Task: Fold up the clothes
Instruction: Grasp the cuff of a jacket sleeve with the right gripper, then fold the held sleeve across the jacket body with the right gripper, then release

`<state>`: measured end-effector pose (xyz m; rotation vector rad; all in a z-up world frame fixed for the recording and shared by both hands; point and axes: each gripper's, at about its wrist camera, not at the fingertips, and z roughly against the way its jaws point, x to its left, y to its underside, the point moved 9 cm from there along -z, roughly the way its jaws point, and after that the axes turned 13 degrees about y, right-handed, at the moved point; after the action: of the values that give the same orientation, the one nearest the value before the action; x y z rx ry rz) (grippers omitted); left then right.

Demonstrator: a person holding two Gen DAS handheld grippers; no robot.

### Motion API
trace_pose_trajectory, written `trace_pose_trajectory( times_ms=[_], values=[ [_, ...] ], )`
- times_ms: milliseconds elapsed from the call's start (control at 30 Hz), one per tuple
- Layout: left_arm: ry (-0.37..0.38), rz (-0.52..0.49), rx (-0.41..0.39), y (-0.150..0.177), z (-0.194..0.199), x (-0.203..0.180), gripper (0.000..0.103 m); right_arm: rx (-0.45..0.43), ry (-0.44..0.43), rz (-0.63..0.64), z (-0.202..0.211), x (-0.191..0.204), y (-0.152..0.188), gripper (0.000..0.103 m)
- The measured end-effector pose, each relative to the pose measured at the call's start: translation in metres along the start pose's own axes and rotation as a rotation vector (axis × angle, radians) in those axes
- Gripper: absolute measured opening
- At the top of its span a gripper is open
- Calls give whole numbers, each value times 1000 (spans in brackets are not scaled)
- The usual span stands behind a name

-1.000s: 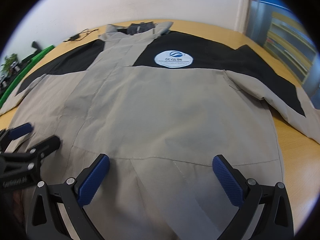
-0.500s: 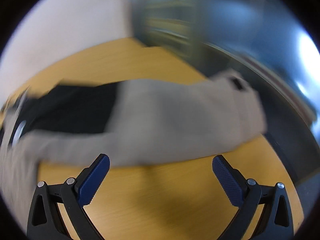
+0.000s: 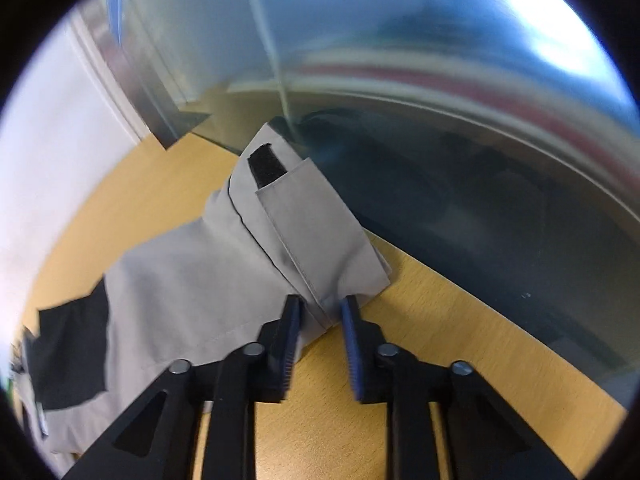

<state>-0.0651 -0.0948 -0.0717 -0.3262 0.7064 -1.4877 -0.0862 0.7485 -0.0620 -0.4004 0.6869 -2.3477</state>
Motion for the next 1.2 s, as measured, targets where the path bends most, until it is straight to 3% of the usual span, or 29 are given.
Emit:
trace_pose_trajectory(
  times_ms=[167, 200, 233, 267, 333, 533, 567, 600, 633, 800, 1000, 1100, 1200],
  values=[
    [-4, -1, 2, 0, -1, 0, 103, 45, -31, -48, 2, -7, 2, 10],
    [-3, 1, 1, 0, 0, 0, 103, 58, -31, -67, 0, -10, 3, 15],
    [-4, 1, 1, 0, 0, 0, 103, 54, -21, -75, -1, -13, 1, 30],
    [-5, 1, 1, 0, -1, 0, 103, 45, -9, -80, -2, -17, -1, 35],
    [-12, -3, 5, 0, -1, 0, 103, 25, 45, -73, -1, -22, -4, 65],
    [-24, -11, 12, 0, -3, 0, 103, -11, 89, -40, -8, -23, -14, 72],
    [-25, -12, 13, 1, -3, 0, 103, -18, 92, -32, -10, -22, -16, 72],
    [-25, -12, 13, 1, -3, 0, 103, -24, 96, -24, -11, -21, -18, 63],
    [-25, -12, 14, 1, -3, 0, 103, -28, 96, -16, -12, -16, -18, 45],
    [-25, -13, 14, 1, -3, 0, 103, -34, 73, -10, -8, -12, -17, 18],
    [-26, -13, 14, 1, -3, 0, 103, -208, 50, -32, 64, -2, -41, 13],
    [-26, -13, 14, 1, -3, 0, 103, -351, 19, -13, 142, 17, -64, 13],
    [-25, -13, 14, 1, -3, 0, 103, -524, -64, 54, 257, 64, -74, 13]
  ],
)
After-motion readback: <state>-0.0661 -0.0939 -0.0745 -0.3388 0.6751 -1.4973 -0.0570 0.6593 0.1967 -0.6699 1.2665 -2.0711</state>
